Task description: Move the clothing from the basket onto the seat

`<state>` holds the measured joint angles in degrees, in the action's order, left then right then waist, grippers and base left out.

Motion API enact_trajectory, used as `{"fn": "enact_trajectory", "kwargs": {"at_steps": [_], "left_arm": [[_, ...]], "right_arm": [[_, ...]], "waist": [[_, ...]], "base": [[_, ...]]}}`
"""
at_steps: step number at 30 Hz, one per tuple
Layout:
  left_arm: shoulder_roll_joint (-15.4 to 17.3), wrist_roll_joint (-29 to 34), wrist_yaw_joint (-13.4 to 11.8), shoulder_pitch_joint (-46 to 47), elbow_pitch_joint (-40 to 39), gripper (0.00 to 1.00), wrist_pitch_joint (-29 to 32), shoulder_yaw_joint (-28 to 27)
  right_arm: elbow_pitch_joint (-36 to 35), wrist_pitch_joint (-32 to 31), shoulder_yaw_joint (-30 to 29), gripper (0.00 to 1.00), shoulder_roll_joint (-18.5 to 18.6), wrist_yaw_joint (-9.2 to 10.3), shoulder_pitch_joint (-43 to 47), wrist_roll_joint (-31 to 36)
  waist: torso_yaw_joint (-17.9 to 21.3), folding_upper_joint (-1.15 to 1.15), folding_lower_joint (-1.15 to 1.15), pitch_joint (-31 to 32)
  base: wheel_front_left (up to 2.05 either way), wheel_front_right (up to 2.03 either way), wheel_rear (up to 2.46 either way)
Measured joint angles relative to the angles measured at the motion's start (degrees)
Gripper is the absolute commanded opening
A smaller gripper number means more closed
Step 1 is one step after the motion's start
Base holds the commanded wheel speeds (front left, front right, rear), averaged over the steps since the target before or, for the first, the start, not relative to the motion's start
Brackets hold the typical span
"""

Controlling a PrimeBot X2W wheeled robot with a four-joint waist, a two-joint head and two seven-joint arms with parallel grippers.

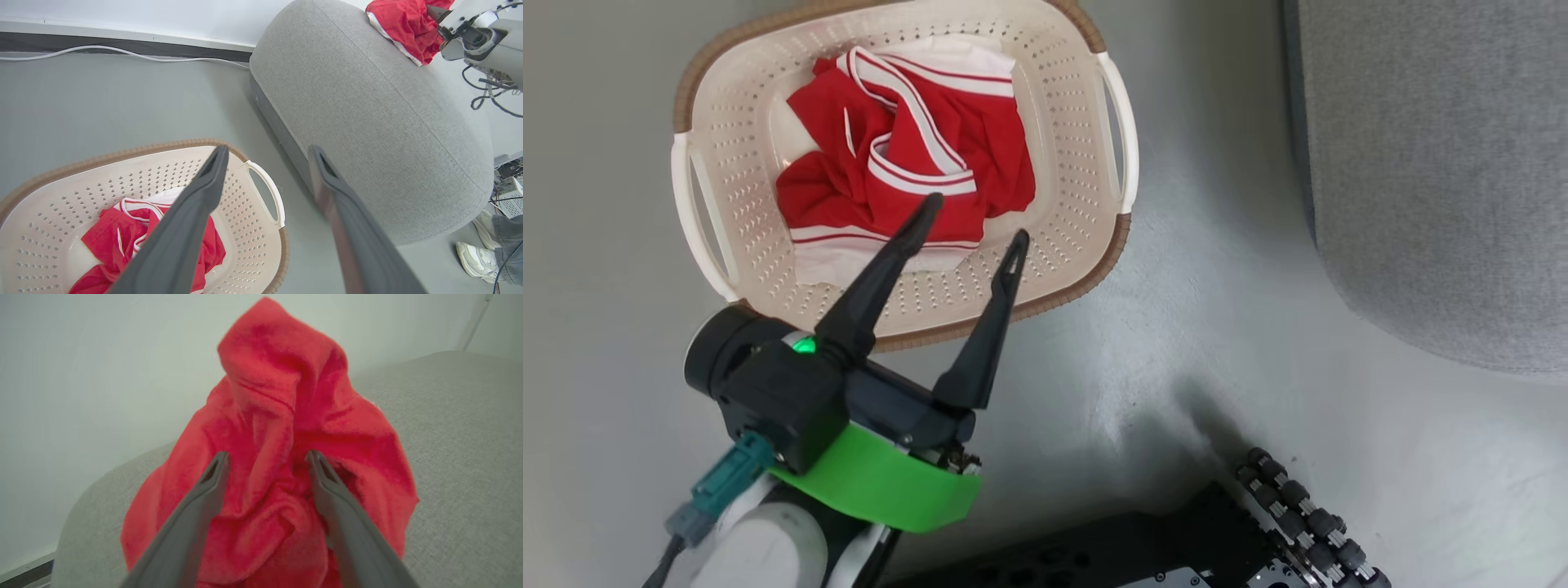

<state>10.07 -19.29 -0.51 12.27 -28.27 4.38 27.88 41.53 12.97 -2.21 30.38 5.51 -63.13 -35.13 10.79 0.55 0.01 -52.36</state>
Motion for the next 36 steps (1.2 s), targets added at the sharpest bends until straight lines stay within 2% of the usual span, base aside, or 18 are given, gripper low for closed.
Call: {"fn": "enact_trajectory", "kwargs": {"at_steps": [5, 14, 17, 21, 24, 28, 36], "left_arm": [[-1.4, -1.9, 0.5, 1.4, 3.0, 1.00, -2.7, -1.6], [-2.2, -3.9, 0.6, 2.8, 9.3, 1.00, -8.2, -6.4], [-2.2, -4.5, 0.6, 2.8, 11.3, 1.00, -10.0, -7.7], [-2.3, -5.4, 0.5, 2.6, 14.1, 1.00, -12.2, -9.6], [-2.7, -6.0, 0.4, 2.3, 16.4, 1.00, -13.4, -10.8], [-2.8, -7.3, 0.4, 2.0, 18.7, 1.00, -14.8, -11.8], [-2.1, -7.5, 0.4, 0.1, 23.7, 1.00, -16.4, -14.2]], "right_arm": [[0.7, 0.7, 1.6, 1.00, -2.5, -2.05, 1.0, 0.6], [-2.0, 1.6, 2.3, 1.00, -1.8, -7.15, 8.1, 2.1], [-4.3, 1.6, 2.4, 1.00, -2.3, -8.16, 10.8, 3.1], [-10.9, 1.6, 2.0, 1.00, -4.6, -10.32, 12.7, 3.7], [-15.0, 1.6, 3.3, 1.00, -7.4, -11.04, 14.7, 4.8], [-19.7, 1.6, 4.2, 1.00, -10.7, -11.04, 18.0, 6.7], [-25.6, 1.6, 8.0, 1.00, -14.9, -11.05, 25.6, 11.5]], "waist": [[0.6, 0.00, 0.00, 2.6], [1.6, 0.00, 0.00, 9.0], [1.6, 0.00, 0.00, 11.4], [1.2, 0.00, -0.01, 14.5], [0.7, 0.00, -0.01, 16.9], [-0.4, 0.00, -0.01, 20.0], [-3.7, 0.00, -0.01, 26.1]], "base": [[0.00, 0.00, 0.00], [0.00, 0.00, 0.00], [0.00, 0.00, 0.00], [0.00, 0.00, 0.00], [0.00, 0.00, 0.00], [0.00, 0.00, 0.00], [0.00, 0.00, 0.00]]}}
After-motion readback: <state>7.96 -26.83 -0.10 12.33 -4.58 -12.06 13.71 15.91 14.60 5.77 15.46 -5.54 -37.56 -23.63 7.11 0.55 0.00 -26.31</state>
